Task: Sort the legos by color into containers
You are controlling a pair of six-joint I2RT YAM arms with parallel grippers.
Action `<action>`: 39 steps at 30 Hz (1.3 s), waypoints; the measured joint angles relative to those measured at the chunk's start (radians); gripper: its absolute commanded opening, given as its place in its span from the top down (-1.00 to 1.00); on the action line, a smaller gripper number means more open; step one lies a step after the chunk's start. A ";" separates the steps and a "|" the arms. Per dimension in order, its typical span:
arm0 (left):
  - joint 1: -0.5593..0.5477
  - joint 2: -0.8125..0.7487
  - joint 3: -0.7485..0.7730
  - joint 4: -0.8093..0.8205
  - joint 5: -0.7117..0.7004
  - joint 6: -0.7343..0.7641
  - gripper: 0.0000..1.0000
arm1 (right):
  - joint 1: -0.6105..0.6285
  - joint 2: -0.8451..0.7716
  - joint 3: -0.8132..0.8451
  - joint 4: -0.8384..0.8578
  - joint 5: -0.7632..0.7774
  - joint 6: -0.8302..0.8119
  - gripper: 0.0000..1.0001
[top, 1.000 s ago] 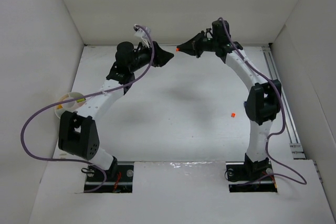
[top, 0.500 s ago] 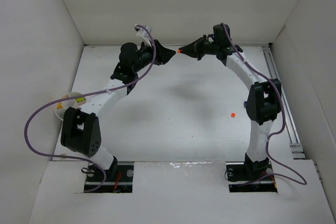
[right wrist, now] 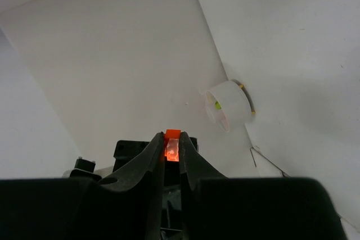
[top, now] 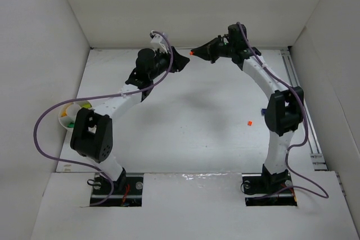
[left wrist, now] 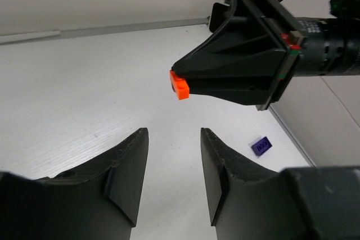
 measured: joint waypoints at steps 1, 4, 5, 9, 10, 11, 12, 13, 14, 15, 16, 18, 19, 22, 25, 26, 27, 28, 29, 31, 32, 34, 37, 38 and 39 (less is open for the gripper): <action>0.000 0.004 0.000 -0.005 -0.006 0.000 0.16 | 0.003 0.000 0.003 -0.002 0.002 -0.003 1.00; 0.000 0.015 0.000 -0.012 -0.016 0.003 0.12 | 0.009 0.000 0.007 -0.003 0.006 -0.010 1.00; 0.000 0.018 0.000 -0.014 -0.018 0.003 0.10 | 0.010 0.000 0.008 -0.005 0.007 -0.010 1.00; 0.001 0.020 0.001 -0.014 -0.021 0.004 0.08 | 0.012 0.000 0.015 -0.006 0.008 -0.011 1.00; 0.001 0.021 0.003 -0.014 -0.021 0.004 0.08 | 0.013 0.000 0.015 -0.006 0.008 -0.011 1.00; 0.001 0.023 0.005 -0.013 -0.022 0.004 0.08 | 0.013 0.000 0.015 -0.006 0.008 -0.011 1.00; 0.000 0.026 0.008 -0.013 -0.022 0.004 0.08 | 0.014 0.000 0.015 -0.007 0.009 -0.011 1.00; 0.000 0.028 0.013 -0.013 -0.022 0.004 0.08 | 0.014 0.000 0.015 -0.007 0.010 -0.012 1.00; 0.000 0.031 0.016 -0.013 -0.023 0.004 0.08 | 0.015 0.000 0.015 -0.008 0.010 -0.012 1.00; 0.001 0.035 0.021 -0.013 -0.023 0.004 0.08 | 0.016 0.000 0.015 -0.007 0.010 -0.013 1.00; 0.000 0.038 0.027 -0.013 -0.023 0.004 0.08 | 0.017 0.000 0.015 -0.008 0.011 -0.014 1.00; 0.001 0.046 0.040 -0.012 -0.023 0.005 0.08 | 0.019 0.000 0.015 -0.008 0.010 -0.014 1.00; 0.000 0.048 0.044 -0.012 -0.024 0.007 0.08 | 0.019 0.000 0.015 -0.008 0.010 -0.014 1.00; 0.001 0.049 0.053 -0.012 -0.026 0.011 0.08 | 0.019 0.000 0.015 -0.008 0.010 -0.014 1.00; 0.001 0.051 0.056 -0.009 -0.026 0.015 0.08 | 0.019 0.000 0.015 -0.008 0.010 -0.014 1.00; 0.000 0.053 0.057 -0.009 -0.026 0.017 0.08 | 0.019 0.000 0.015 -0.008 0.010 -0.014 1.00; 0.001 0.056 0.058 -0.008 -0.026 0.019 0.08 | 0.020 0.000 0.015 -0.007 0.009 -0.014 1.00; 0.000 0.060 0.061 -0.008 -0.026 0.019 0.10 | 0.021 0.000 0.015 -0.007 0.009 -0.014 1.00; 0.000 0.062 0.061 -0.008 -0.026 0.022 0.10 | 0.022 0.000 0.015 -0.007 0.008 -0.014 1.00; 0.001 0.064 0.063 -0.009 -0.026 0.026 0.12 | 0.025 0.000 0.015 -0.007 0.006 -0.016 1.00; 0.000 0.065 0.063 -0.008 -0.026 0.028 0.12 | 0.026 0.000 0.015 -0.007 0.005 -0.017 1.00; 0.001 0.066 0.068 -0.008 -0.026 0.030 0.12 | 0.030 0.000 0.015 -0.007 0.003 -0.018 1.00; 0.000 0.067 0.074 -0.006 -0.026 0.031 0.15 | 0.034 0.000 0.015 -0.007 0.003 -0.018 1.00; 0.001 0.067 0.076 -0.005 -0.026 0.034 0.15 | 0.036 0.000 0.015 -0.007 0.003 -0.018 1.00; 0.000 0.068 0.078 -0.005 -0.026 0.034 0.19 | 0.038 0.000 0.015 -0.007 0.002 -0.018 1.00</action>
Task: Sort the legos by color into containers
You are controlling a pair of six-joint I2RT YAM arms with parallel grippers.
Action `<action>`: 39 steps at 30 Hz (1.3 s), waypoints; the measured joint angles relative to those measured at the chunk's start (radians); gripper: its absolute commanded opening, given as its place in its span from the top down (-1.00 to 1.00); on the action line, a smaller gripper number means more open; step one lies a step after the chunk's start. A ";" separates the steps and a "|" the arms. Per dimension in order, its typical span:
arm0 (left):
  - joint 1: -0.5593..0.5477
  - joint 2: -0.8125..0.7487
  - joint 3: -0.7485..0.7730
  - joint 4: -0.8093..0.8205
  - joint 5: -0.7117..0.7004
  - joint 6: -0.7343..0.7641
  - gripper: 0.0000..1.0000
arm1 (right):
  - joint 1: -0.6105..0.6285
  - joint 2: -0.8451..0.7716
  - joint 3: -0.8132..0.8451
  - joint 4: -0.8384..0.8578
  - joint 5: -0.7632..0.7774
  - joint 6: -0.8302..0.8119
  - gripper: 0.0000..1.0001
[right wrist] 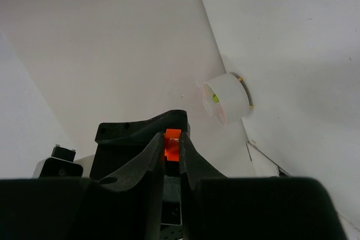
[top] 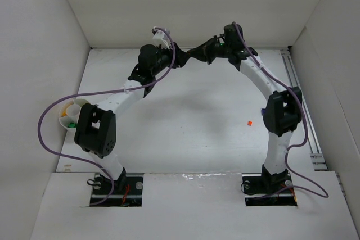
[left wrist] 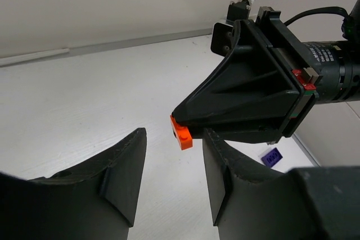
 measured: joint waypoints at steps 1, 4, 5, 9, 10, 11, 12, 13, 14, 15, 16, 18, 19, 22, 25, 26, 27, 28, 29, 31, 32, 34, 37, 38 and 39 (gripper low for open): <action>0.000 0.000 0.002 0.000 -0.002 0.000 0.24 | 0.001 0.000 0.000 0.000 0.000 0.000 1.00; 0.000 0.001 0.003 0.001 -0.005 0.006 0.40 | 0.001 0.000 0.000 0.000 -0.004 0.000 1.00; 0.000 0.001 0.003 0.001 -0.006 0.007 0.45 | 0.001 0.000 0.000 0.000 -0.005 0.000 1.00; -0.002 0.002 0.003 0.005 -0.005 0.011 0.72 | 0.003 0.000 0.000 0.001 -0.003 -0.003 1.00; -0.004 0.002 0.003 0.008 -0.005 0.012 0.79 | 0.003 0.000 0.000 0.002 0.000 -0.005 1.00; -0.005 0.002 0.003 0.009 -0.005 0.013 0.79 | 0.003 0.000 0.000 0.002 0.000 -0.005 1.00; -0.005 0.002 0.003 0.009 -0.006 0.014 0.89 | 0.003 0.000 0.000 0.003 0.001 -0.006 1.00; -0.004 0.002 0.003 0.008 -0.007 0.015 0.94 | 0.003 0.000 0.001 0.004 0.002 -0.006 1.00; -0.003 0.002 0.003 0.008 -0.008 0.014 0.97 | 0.003 0.000 0.001 0.004 0.002 -0.007 1.00; -0.003 0.002 0.003 0.008 -0.008 0.015 1.00 | 0.003 0.000 0.002 0.005 0.003 -0.007 1.00; -0.003 0.002 0.003 0.008 -0.008 0.015 1.00 | 0.003 0.000 0.002 0.004 0.003 -0.008 1.00; -0.003 0.002 0.004 0.008 -0.011 0.015 1.00 | 0.003 0.000 0.002 0.004 0.003 -0.008 0.96; -0.003 0.002 0.006 0.005 -0.011 0.015 1.00 | 0.003 0.000 0.002 0.005 0.003 -0.007 0.90; -0.003 0.003 0.015 -0.007 -0.011 0.016 1.00 | 0.003 0.000 0.005 0.005 0.004 -0.007 0.46; -0.003 0.002 0.017 -0.009 -0.015 0.022 1.00 | 0.004 0.000 0.014 0.002 0.009 -0.018 0.13; -0.003 0.002 0.017 -0.011 -0.016 0.027 1.00 | 0.006 0.000 0.016 0.002 0.014 -0.025 0.09; -0.003 0.002 0.017 -0.019 -0.018 0.035 1.00 | 0.007 0.000 0.017 -0.002 0.021 -0.032 0.07; -0.003 -0.001 0.017 -0.033 -0.018 0.045 1.00 | 0.007 0.000 0.019 -0.009 0.029 -0.046 0.04; -0.003 -0.006 0.017 -0.056 -0.021 0.058 1.00 | 0.007 0.000 0.019 -0.017 0.039 -0.057 0.04; -0.002 -0.025 0.017 -0.118 -0.025 0.099 1.00 | 0.005 -0.001 0.019 -0.036 0.060 -0.083 0.02; 0.002 -0.038 0.017 -0.156 -0.026 0.121 1.00 | 0.001 -0.004 0.016 -0.047 0.071 -0.103 0.01; 0.014 -0.079 0.017 -0.257 -0.011 0.180 1.00 | -0.014 -0.019 0.003 -0.069 0.096 -0.151 0.01; 0.072 -0.143 0.032 -0.440 0.036 0.300 1.00 | -0.051 -0.066 -0.042 -0.089 0.140 -0.245 0.01; 0.103 -0.159 0.046 -0.507 0.061 0.340 1.00 | -0.066 -0.081 -0.056 -0.093 0.153 -0.275 0.01; 0.143 -0.170 0.063 -0.573 0.095 0.389 1.00 | -0.082 -0.098 -0.071 -0.095 0.165 -0.305 0.01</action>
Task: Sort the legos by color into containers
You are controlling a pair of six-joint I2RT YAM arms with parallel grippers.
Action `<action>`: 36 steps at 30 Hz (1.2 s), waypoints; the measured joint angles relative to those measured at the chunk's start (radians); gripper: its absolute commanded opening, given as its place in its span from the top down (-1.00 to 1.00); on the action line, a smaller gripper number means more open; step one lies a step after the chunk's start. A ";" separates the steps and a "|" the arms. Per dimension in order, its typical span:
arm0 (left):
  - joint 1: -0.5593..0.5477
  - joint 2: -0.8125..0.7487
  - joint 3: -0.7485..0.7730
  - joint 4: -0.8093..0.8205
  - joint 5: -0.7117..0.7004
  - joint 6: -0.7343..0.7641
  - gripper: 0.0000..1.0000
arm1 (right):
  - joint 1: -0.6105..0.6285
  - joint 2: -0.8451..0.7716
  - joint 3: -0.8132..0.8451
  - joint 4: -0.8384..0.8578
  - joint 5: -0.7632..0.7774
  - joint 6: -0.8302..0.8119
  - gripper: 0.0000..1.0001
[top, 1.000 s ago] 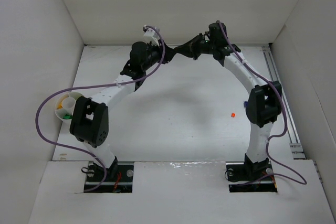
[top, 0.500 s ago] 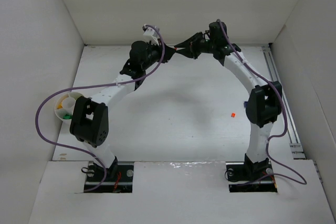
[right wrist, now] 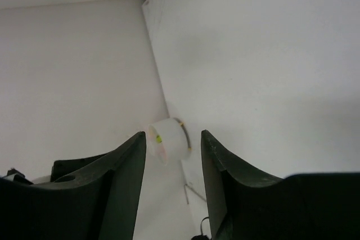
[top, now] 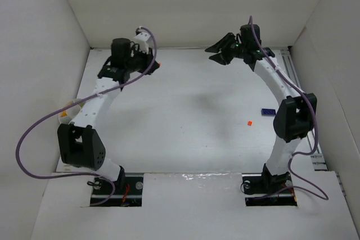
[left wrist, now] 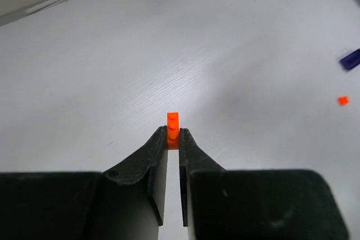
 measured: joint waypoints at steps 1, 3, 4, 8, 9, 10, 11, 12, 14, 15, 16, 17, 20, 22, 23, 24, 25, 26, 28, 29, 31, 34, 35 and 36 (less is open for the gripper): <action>0.047 -0.009 0.021 -0.072 0.047 0.053 1.00 | -0.014 -0.019 -0.018 -0.002 0.007 -0.029 0.01; 0.154 -0.012 0.071 -0.209 0.122 0.148 1.00 | -0.041 -0.058 -0.057 -0.002 0.018 -0.083 0.01; 0.209 -0.009 0.102 -0.289 0.151 0.209 1.00 | -0.053 -0.078 -0.078 -0.005 0.025 -0.113 0.01; 0.383 0.045 0.289 -0.642 0.229 0.456 1.00 | -0.080 -0.147 -0.154 -0.010 0.035 -0.223 0.06; 0.415 0.061 0.330 -0.715 0.242 0.513 1.00 | -0.088 -0.157 -0.166 -0.010 0.030 -0.245 0.09; 0.445 0.067 0.352 -0.771 0.248 0.558 1.00 | -0.091 -0.162 -0.172 -0.010 0.025 -0.265 0.09; 0.470 0.068 0.357 -0.819 0.246 0.596 1.00 | -0.096 -0.164 -0.178 -0.010 0.020 -0.285 0.12; 0.491 0.065 0.357 -0.865 0.237 0.633 1.00 | -0.099 -0.165 -0.180 -0.013 0.015 -0.304 0.12; 0.513 0.051 0.347 -0.929 0.203 0.692 1.00 | -0.103 -0.165 -0.184 -0.015 0.006 -0.335 0.15; 0.514 0.036 0.334 -0.951 0.178 0.718 1.00 | -0.106 -0.165 -0.185 -0.014 0.003 -0.347 0.15; 0.509 0.016 0.317 -0.969 0.153 0.742 1.00 | -0.108 -0.165 -0.186 -0.015 0.000 -0.357 0.17; 0.503 -0.008 0.300 -0.986 0.130 0.764 1.00 | -0.108 -0.164 -0.186 -0.016 -0.001 -0.367 0.17; 0.488 -0.098 0.236 -1.015 0.064 0.812 1.00 | -0.108 -0.164 -0.186 -0.017 -0.009 -0.385 0.17; 0.488 -0.161 0.195 -1.032 0.019 0.834 1.00 | -0.108 -0.161 -0.186 -0.017 -0.013 -0.392 0.17; 0.489 -0.182 0.181 -1.038 0.000 0.838 1.00 | -0.108 -0.159 -0.186 -0.018 -0.014 -0.394 0.17; 0.493 -0.200 0.170 -1.045 -0.016 0.842 1.00 | -0.108 -0.154 -0.185 -0.020 -0.016 -0.396 0.17; 0.498 -0.214 0.161 -1.051 -0.033 0.843 1.00 | -0.108 -0.147 -0.183 -0.021 -0.017 -0.398 0.17; 0.503 -0.220 0.153 -1.052 -0.048 0.842 1.00 | -0.108 -0.139 -0.177 -0.022 -0.018 -0.399 0.20; 0.510 -0.228 0.129 -1.052 -0.083 0.840 1.00 | -0.108 -0.113 -0.162 -0.025 -0.023 -0.402 0.20; 0.512 -0.228 0.114 -1.050 -0.100 0.840 1.00 | -0.108 -0.101 -0.153 -0.026 -0.025 -0.402 0.20; 0.512 -0.229 0.076 -1.051 -0.133 0.838 1.00 | -0.108 -0.079 -0.142 -0.031 -0.033 -0.402 0.20; 0.517 -0.229 0.020 -1.054 -0.170 0.838 1.00 | -0.110 -0.050 -0.118 -0.036 -0.043 -0.402 0.20; 0.526 -0.229 0.006 -1.057 -0.177 0.839 1.00 | -0.112 -0.045 -0.112 -0.036 -0.047 -0.402 0.20; 0.537 -0.229 -0.004 -1.059 -0.186 0.842 1.00 | -0.113 -0.042 -0.108 -0.036 -0.050 -0.402 0.20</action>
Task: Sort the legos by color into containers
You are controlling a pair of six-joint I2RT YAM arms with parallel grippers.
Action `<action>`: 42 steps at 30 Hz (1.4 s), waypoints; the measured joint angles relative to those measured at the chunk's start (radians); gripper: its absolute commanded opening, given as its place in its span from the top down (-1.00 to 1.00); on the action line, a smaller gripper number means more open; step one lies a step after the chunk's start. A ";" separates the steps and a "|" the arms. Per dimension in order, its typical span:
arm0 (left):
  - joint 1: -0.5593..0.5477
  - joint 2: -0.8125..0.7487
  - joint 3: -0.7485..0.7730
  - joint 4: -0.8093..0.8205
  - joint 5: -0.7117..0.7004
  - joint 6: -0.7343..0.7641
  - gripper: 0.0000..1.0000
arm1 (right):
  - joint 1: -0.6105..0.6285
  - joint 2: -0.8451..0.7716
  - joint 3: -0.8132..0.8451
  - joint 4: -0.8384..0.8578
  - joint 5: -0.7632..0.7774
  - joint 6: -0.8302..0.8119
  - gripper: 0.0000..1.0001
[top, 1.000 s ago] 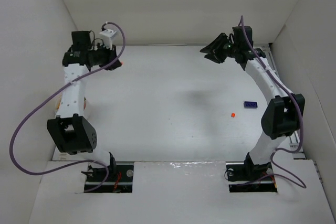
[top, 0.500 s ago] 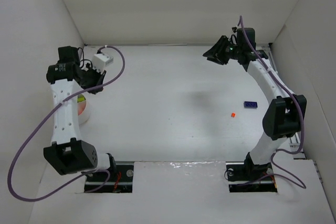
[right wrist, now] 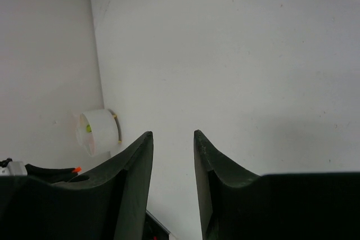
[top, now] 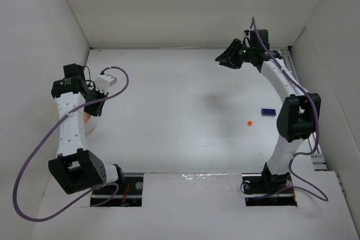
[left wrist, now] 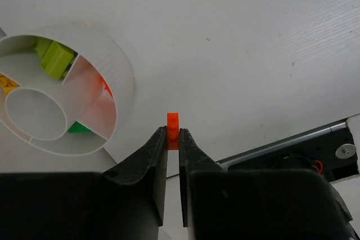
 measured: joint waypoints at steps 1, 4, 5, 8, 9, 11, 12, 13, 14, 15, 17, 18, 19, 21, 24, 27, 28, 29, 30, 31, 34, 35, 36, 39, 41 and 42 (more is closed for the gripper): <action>0.015 0.000 -0.005 -0.001 -0.007 0.001 1.00 | -0.002 0.000 0.002 -0.001 -0.003 0.000 0.20; 0.062 0.004 -0.007 0.001 -0.020 0.004 1.00 | -0.011 0.000 0.008 -0.001 -0.010 0.000 0.22; 0.080 0.009 -0.007 0.001 -0.023 0.004 1.00 | -0.015 0.000 0.009 0.000 -0.011 0.000 0.22; 0.137 0.043 -0.005 0.001 -0.027 0.009 1.00 | -0.019 0.000 0.009 -0.001 -0.011 0.001 0.22; 0.153 0.063 -0.003 0.001 -0.031 0.010 1.00 | -0.021 0.000 0.009 -0.002 -0.011 0.001 0.22; 0.179 0.098 -0.002 0.003 -0.039 0.011 1.00 | -0.021 0.000 0.009 0.000 -0.013 0.001 0.22; 0.187 0.115 -0.001 0.004 -0.043 0.011 1.00 | -0.021 0.000 0.009 0.000 -0.013 0.001 0.22; 0.191 0.130 -0.001 0.005 -0.050 0.011 1.00 | -0.021 0.000 0.009 -0.001 -0.014 0.001 0.22; 0.192 0.145 -0.001 0.005 -0.056 0.011 1.00 | -0.021 0.000 0.009 -0.001 -0.014 0.002 0.22; 0.195 0.156 0.000 0.005 -0.060 0.011 1.00 | -0.021 0.000 0.009 -0.001 -0.014 0.004 0.22; 0.200 0.174 0.007 0.005 -0.065 0.009 1.00 | -0.021 0.000 0.009 0.000 -0.015 0.005 0.22; 0.203 0.182 0.012 0.006 -0.068 0.007 1.00 | -0.021 0.000 0.009 0.000 -0.015 0.005 0.22; 0.208 0.188 0.019 0.009 -0.069 0.003 1.00 | -0.021 0.000 0.009 0.000 -0.015 0.008 0.22; 0.216 0.193 0.028 0.021 -0.075 -0.002 0.99 | -0.021 0.000 0.009 0.000 -0.016 0.010 0.22; 0.221 0.196 0.035 0.038 -0.088 -0.013 0.94 | -0.021 0.000 0.009 0.000 -0.017 0.012 0.22; 0.222 0.206 0.047 0.050 -0.100 -0.027 0.86 | -0.021 0.000 0.009 0.000 -0.018 0.012 0.22; 0.222 0.211 0.050 0.058 -0.103 -0.032 0.86 | -0.021 0.000 0.009 0.000 -0.018 0.012 0.22; 0.222 0.215 0.053 0.063 -0.106 -0.036 0.84 | -0.021 0.000 0.009 0.000 -0.018 0.012 0.22; 0.221 0.219 0.054 0.070 -0.108 -0.040 0.84 | -0.021 0.000 0.009 0.000 -0.018 0.012 0.22; 0.221 0.223 0.055 0.076 -0.110 -0.045 0.84 | -0.021 0.000 0.009 0.000 -0.018 0.012 0.22; 0.221 0.236 0.056 0.092 -0.119 -0.061 0.84 | -0.021 0.000 0.009 0.000 -0.018 0.012 0.22; 0.221 0.241 0.058 0.096 -0.123 -0.066 0.84 | -0.021 0.000 0.009 0.000 -0.018 0.012 0.22; 0.221 0.246 0.060 0.099 -0.127 -0.071 0.84 | -0.021 0.000 0.009 0.000 -0.018 0.012 0.22; 0.221 0.262 0.068 0.109 -0.132 -0.079 0.74 | -0.021 0.000 0.009 0.000 -0.018 0.012 0.22; 0.221 0.272 0.074 0.114 -0.136 -0.084 0.65 | -0.021 0.000 0.009 0.000 -0.018 0.012 0.22; 0.221 0.275 0.077 0.116 -0.138 -0.084 0.56 | -0.021 0.000 0.009 0.000 -0.018 0.012 0.22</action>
